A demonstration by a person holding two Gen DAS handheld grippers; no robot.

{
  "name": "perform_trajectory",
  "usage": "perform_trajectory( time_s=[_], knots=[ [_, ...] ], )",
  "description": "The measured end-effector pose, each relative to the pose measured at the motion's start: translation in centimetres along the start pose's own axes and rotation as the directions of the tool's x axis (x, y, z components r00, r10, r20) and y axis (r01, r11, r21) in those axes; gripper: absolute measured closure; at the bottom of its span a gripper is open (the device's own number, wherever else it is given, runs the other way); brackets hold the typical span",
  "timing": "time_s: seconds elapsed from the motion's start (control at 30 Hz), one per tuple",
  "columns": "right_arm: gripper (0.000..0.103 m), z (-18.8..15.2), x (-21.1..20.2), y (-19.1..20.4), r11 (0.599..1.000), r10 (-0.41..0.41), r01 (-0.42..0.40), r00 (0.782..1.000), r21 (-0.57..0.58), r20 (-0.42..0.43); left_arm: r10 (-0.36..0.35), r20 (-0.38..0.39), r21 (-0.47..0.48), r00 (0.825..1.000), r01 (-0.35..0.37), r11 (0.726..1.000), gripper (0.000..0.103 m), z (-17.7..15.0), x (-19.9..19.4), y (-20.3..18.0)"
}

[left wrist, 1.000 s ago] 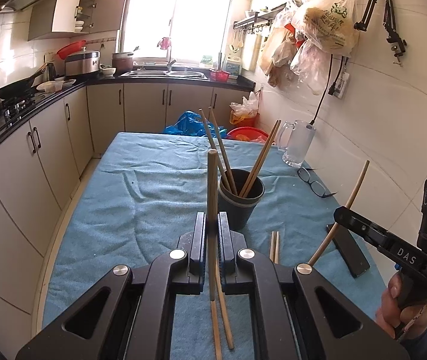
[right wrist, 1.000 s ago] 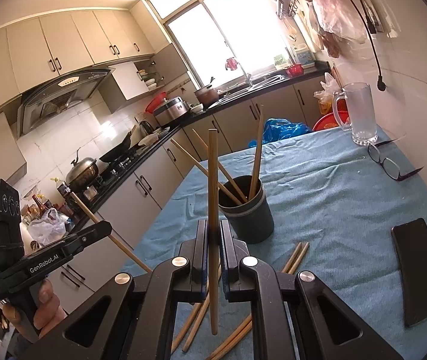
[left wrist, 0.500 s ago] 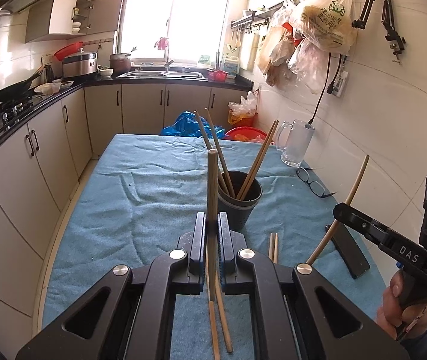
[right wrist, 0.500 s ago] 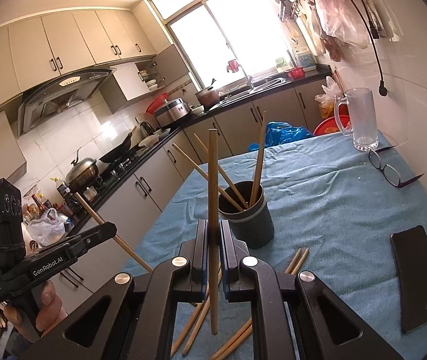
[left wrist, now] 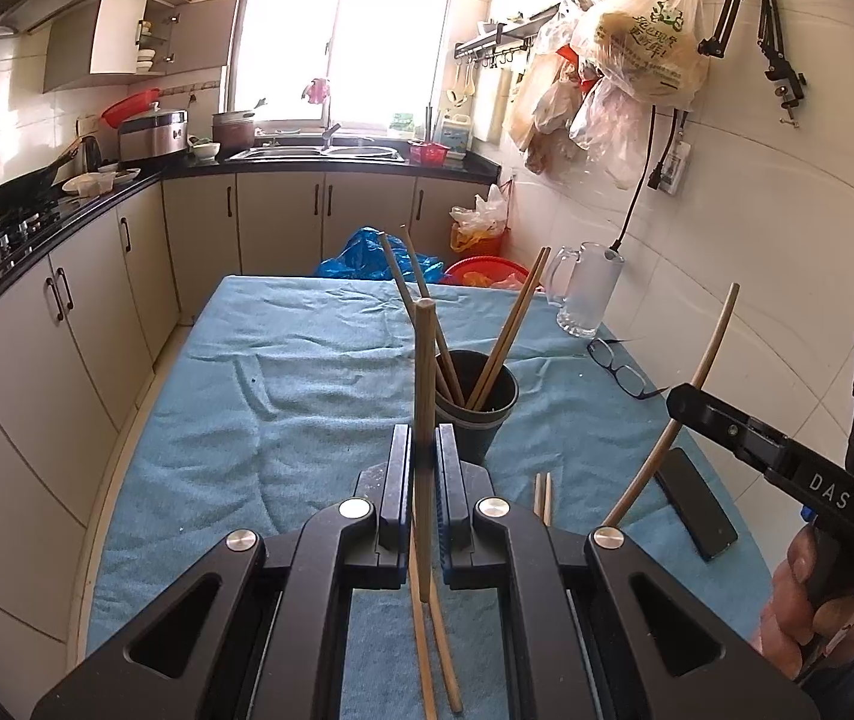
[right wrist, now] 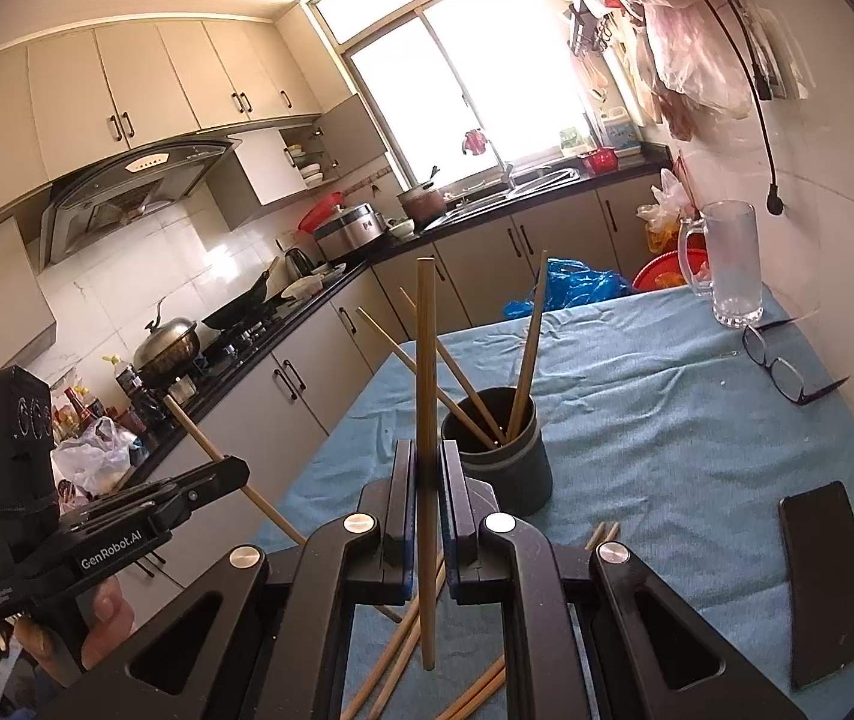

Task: Organize utensils
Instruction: 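Lower both chopsticks into the black holder and open both tools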

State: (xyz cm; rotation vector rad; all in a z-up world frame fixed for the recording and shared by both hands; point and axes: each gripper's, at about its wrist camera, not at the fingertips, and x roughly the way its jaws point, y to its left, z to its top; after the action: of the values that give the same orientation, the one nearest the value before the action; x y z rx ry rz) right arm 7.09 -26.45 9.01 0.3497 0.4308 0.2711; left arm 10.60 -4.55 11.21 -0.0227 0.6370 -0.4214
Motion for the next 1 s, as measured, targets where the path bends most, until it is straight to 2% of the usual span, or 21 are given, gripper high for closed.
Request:
perform_trajectory(
  time_s=[0.2, 0.47, 0.77, 1.0],
  knots=[
    [0.095, 0.7, -0.1, -0.1, 1.0, 0.001, -0.001, 1.0, -0.009, 0.016, -0.002, -0.002, 0.003, 1.0, 0.002, 1.0, 0.097, 0.4, 0.1, -0.1],
    [0.095, 2.5, -0.6, 0.0, 1.0, 0.006, -0.005, 0.999, -0.018, 0.048, -0.023, 0.012, 0.009, 1.0, 0.023, 1.0, 0.097, 2.6, -0.3, -0.3],
    [0.095, 6.2, -1.0, -0.1, 1.0, 0.002, 0.0, 0.994, -0.019, 0.112, -0.045, 0.057, 0.019, 0.997, 0.044, 0.999, 0.097, 6.7, -1.0, -0.5],
    [0.095, 9.6, 0.0, 0.1, 1.0, -0.015, 0.018, 0.986, -0.019, 0.164, -0.061, 0.103, -0.006, 0.993, 0.062, 0.998, 0.097, 11.2, -0.1, -0.7]
  ],
)
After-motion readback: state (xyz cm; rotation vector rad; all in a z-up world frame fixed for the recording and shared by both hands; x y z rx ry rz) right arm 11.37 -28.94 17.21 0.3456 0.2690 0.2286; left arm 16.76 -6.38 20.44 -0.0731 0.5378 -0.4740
